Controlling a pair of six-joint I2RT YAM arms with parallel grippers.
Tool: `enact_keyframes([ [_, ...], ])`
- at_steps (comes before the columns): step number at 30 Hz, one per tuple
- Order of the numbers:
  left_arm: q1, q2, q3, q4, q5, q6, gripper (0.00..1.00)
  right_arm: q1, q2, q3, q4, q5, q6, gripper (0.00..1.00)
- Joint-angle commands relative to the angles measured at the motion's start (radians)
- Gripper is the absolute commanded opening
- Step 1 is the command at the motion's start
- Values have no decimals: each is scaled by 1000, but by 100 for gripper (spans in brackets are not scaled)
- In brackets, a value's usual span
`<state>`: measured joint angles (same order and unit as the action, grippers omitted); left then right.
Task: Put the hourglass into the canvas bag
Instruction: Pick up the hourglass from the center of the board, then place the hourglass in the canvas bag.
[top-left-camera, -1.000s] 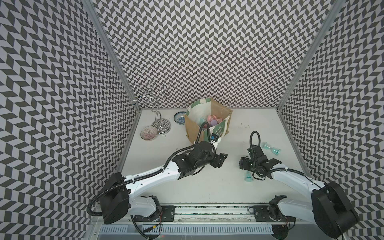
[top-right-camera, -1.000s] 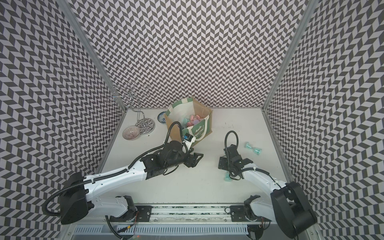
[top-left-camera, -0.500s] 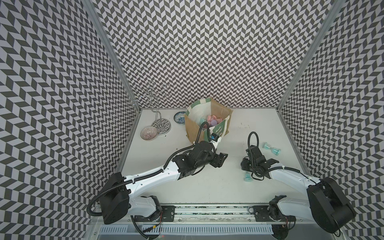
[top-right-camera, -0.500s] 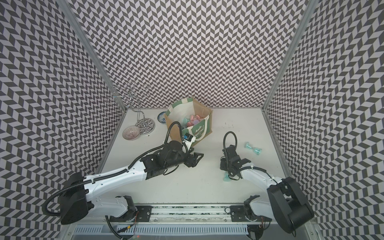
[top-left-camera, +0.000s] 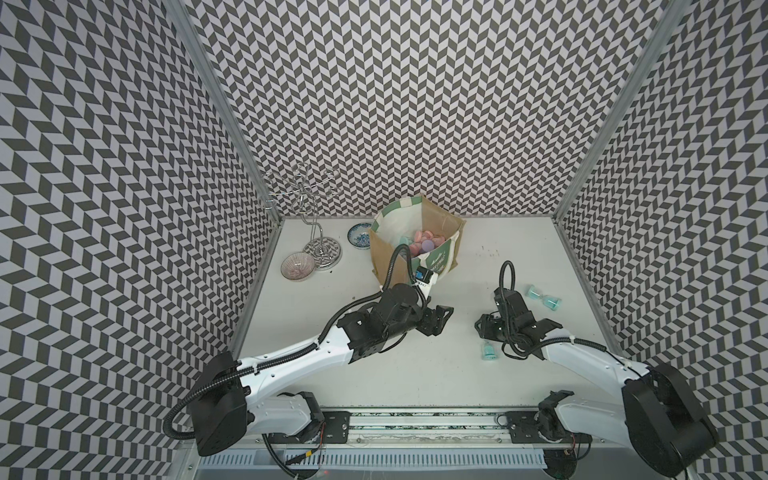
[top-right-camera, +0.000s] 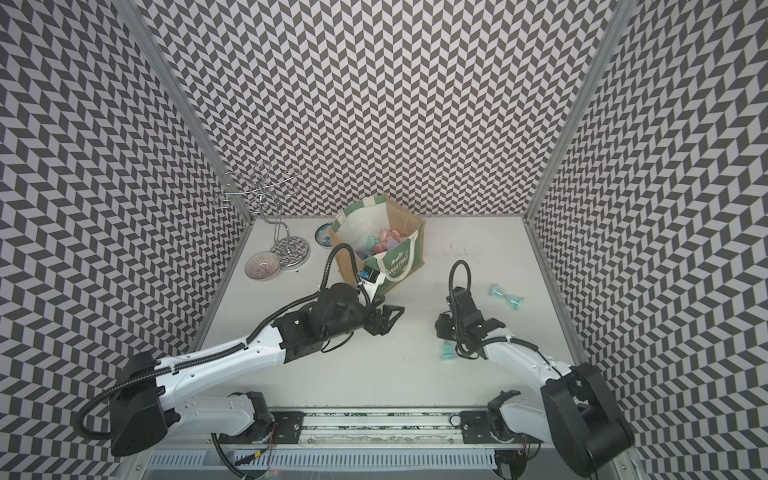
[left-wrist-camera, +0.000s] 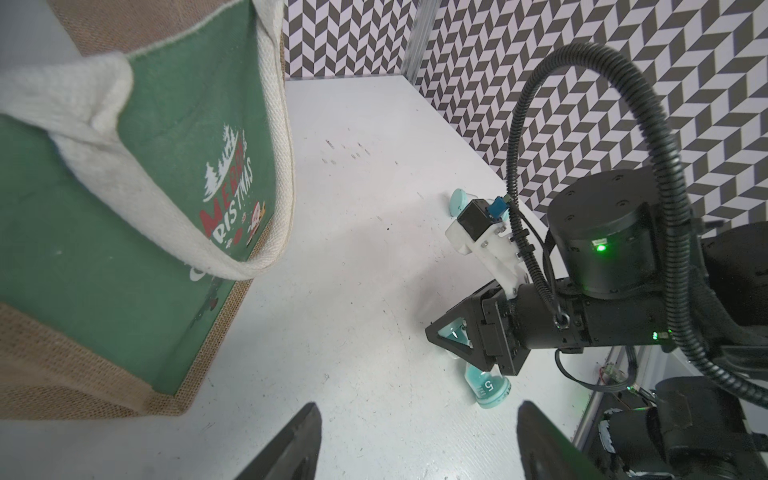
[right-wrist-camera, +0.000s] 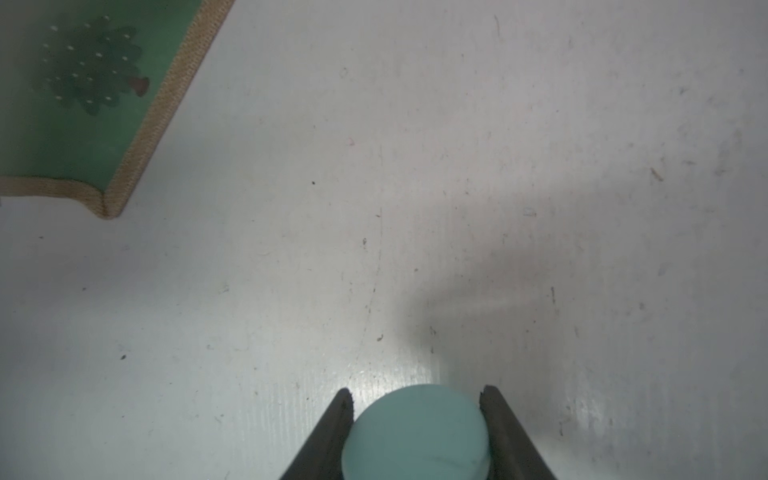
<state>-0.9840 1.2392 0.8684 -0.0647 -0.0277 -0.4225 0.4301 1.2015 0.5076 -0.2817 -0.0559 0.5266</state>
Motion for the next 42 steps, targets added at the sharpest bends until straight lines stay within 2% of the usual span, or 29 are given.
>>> enact_keyframes([
  [1, -4, -41, -33, 55, 28, -30, 78, 5, -37, 36, 65, -66, -11, 31],
  [8, -13, -75, -126, 142, 93, -26, 80, 5, -99, 63, 126, -154, 16, 29],
  [16, -58, -71, -232, 300, 127, 74, 81, 5, -128, 101, 185, -248, 61, 26],
  [20, -79, -20, -265, 384, 128, 109, 83, 5, -158, 121, 211, -303, 93, 26],
  [33, -111, 170, -201, 536, 86, 79, 79, 7, -211, 124, 307, -430, 164, 25],
  [36, -111, 213, -176, 527, 46, 62, 76, 7, -216, 120, 318, -448, 177, 25],
  [39, -110, 246, -177, 576, 56, 61, 75, 7, -223, 112, 328, -458, 179, 25],
  [42, -111, 271, -156, 569, 26, 45, 68, 7, -229, 103, 336, -458, 188, 25],
])
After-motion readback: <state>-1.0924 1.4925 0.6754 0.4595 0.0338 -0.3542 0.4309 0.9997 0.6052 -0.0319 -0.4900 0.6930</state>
